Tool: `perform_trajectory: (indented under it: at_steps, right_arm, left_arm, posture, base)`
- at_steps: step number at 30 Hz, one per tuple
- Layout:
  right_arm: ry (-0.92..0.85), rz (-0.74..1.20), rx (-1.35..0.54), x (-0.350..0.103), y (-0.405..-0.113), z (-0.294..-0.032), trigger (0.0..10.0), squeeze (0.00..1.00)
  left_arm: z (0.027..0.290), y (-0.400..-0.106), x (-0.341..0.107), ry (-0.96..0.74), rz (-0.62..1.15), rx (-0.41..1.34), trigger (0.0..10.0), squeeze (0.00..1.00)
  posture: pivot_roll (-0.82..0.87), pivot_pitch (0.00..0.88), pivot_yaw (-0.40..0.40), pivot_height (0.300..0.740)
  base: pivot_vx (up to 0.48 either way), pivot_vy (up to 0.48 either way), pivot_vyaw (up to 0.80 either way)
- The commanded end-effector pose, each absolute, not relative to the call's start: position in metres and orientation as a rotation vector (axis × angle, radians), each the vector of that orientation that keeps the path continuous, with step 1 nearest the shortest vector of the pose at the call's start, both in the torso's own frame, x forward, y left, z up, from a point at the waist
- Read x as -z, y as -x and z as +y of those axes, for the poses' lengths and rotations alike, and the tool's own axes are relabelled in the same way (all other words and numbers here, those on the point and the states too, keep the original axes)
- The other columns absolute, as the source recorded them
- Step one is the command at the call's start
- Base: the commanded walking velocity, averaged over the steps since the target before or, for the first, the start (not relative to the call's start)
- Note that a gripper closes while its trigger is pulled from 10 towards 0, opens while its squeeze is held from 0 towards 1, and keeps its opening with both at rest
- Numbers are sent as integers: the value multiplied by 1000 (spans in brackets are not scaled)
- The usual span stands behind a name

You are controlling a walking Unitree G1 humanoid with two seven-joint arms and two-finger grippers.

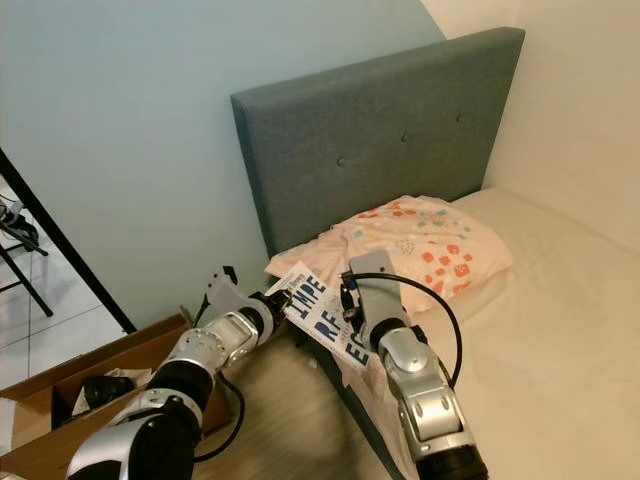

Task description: Clean up the room

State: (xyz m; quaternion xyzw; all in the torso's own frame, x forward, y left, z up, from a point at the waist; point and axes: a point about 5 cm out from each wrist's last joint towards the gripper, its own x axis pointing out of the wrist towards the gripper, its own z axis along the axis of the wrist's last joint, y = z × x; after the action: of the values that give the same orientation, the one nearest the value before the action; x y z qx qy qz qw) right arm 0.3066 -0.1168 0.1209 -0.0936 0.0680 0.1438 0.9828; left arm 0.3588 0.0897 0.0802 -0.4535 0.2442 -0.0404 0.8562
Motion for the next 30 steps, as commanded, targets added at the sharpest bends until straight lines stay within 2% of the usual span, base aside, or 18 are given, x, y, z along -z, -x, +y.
perform_trajectory:
  at_steps: [1,4,7,15,23,30]
  right_arm:
    - [177,150,-299,-115,-302,-116,10000,0]
    - [163,151,-302,-113,-299,-116,10000,0]
    - [143,156,-309,-110,-296,-116,10000,0]
    - [139,151,-307,-109,-296,-118,10000,0]
    - [132,144,-319,-110,-298,-117,10000,0]
    - [135,144,-344,-111,-298,-116,10000,0]
  left_arm:
    - [108,-356,-81,841,445,98,10000,0]
    - [118,-351,-80,787,416,117,10000,0]
    - [127,-342,-77,666,410,168,10000,0]
    - [130,-334,-77,501,364,219,10000,0]
    - [140,-327,-74,588,353,136,10000,0]
    - [144,-327,-80,517,326,150,10000,0]
  posture:
    - [-157,63,65,740]
    - [-155,63,63,740]
    - [-148,60,57,740]
    - [-134,39,37,740]
    - [-131,31,28,740]
    - [-128,33,22,740]
  base:
    - [0,0,0]
    - [0,0,0]
    - [0,0,-800]
    - [0,0,-800]
    - [0,0,-800]
    - [0,0,-800]
